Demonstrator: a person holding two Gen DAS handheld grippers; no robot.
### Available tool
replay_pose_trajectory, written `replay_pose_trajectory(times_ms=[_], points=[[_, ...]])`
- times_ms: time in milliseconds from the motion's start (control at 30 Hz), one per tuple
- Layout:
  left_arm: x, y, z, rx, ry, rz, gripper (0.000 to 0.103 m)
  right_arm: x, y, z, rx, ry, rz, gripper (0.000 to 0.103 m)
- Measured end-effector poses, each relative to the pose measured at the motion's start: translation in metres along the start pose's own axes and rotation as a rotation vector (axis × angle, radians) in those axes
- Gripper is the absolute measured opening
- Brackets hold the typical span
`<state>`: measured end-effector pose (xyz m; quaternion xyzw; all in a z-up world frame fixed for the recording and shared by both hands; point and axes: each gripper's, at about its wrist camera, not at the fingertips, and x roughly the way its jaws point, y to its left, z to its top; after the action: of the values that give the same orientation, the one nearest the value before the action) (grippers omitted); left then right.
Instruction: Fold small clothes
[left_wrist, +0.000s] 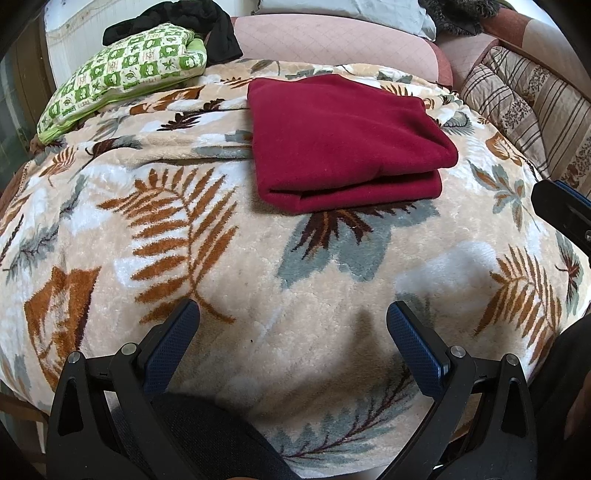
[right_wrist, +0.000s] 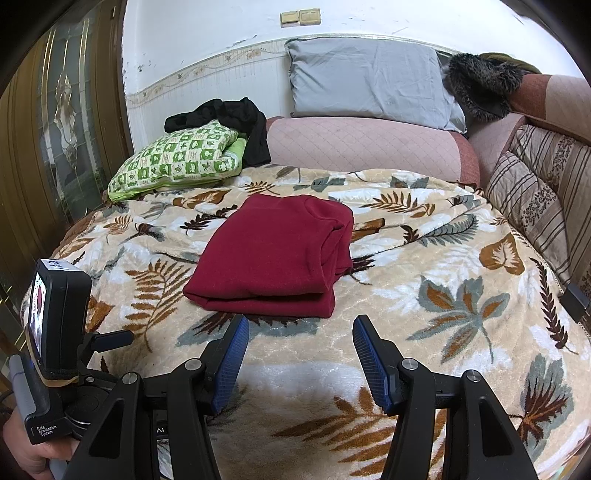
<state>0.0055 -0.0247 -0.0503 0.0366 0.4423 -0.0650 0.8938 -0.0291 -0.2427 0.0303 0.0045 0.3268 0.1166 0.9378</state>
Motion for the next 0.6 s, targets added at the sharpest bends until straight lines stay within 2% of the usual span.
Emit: replay_pose_trajectory(times_ms=[600], points=[[-0.0004, -0.0009, 0.0003, 0.001, 0.002, -0.003, 0.102, -0.0002, -0.0002, 0.0002, -0.001, 0.0, 0.0, 0.056]])
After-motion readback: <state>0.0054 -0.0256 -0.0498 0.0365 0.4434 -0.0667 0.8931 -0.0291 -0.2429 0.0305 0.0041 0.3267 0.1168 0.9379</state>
